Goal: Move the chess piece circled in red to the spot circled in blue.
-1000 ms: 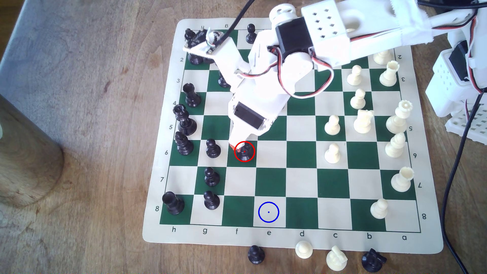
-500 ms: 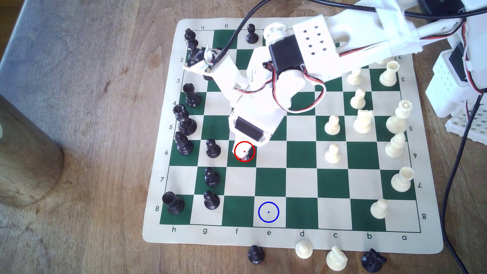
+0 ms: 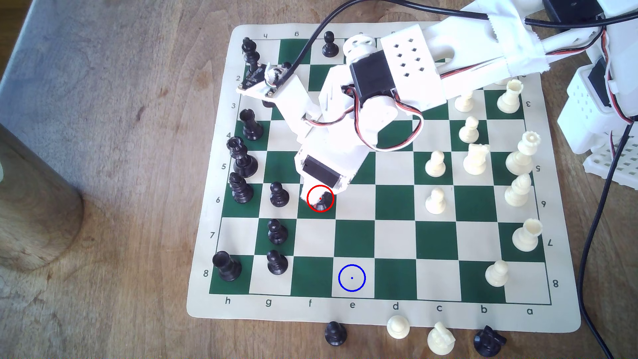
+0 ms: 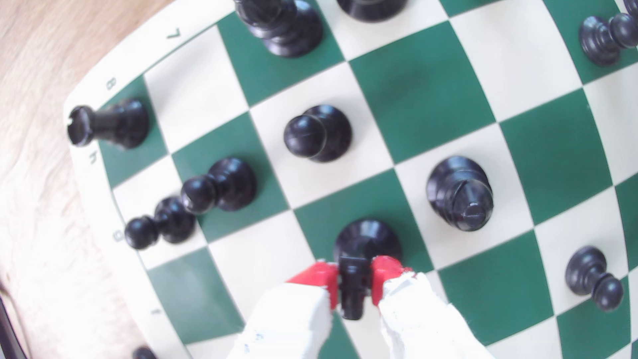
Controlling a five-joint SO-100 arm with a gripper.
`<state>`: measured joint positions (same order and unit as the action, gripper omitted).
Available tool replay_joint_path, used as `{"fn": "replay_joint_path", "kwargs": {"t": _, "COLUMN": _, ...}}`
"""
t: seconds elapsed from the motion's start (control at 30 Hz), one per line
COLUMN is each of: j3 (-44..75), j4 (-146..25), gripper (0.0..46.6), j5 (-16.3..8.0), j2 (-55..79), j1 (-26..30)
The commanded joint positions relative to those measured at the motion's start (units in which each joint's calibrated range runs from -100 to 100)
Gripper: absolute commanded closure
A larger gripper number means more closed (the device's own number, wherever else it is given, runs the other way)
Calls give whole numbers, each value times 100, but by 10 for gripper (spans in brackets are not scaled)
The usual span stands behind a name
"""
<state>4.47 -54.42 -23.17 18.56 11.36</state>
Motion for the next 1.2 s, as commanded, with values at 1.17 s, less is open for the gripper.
{"fn": "replay_joint_path", "kwargs": {"t": 1.17, "j3": -166, "j4": -864, "gripper": 465, "j5": -63, "j2": -2620, "j1": 1129}}
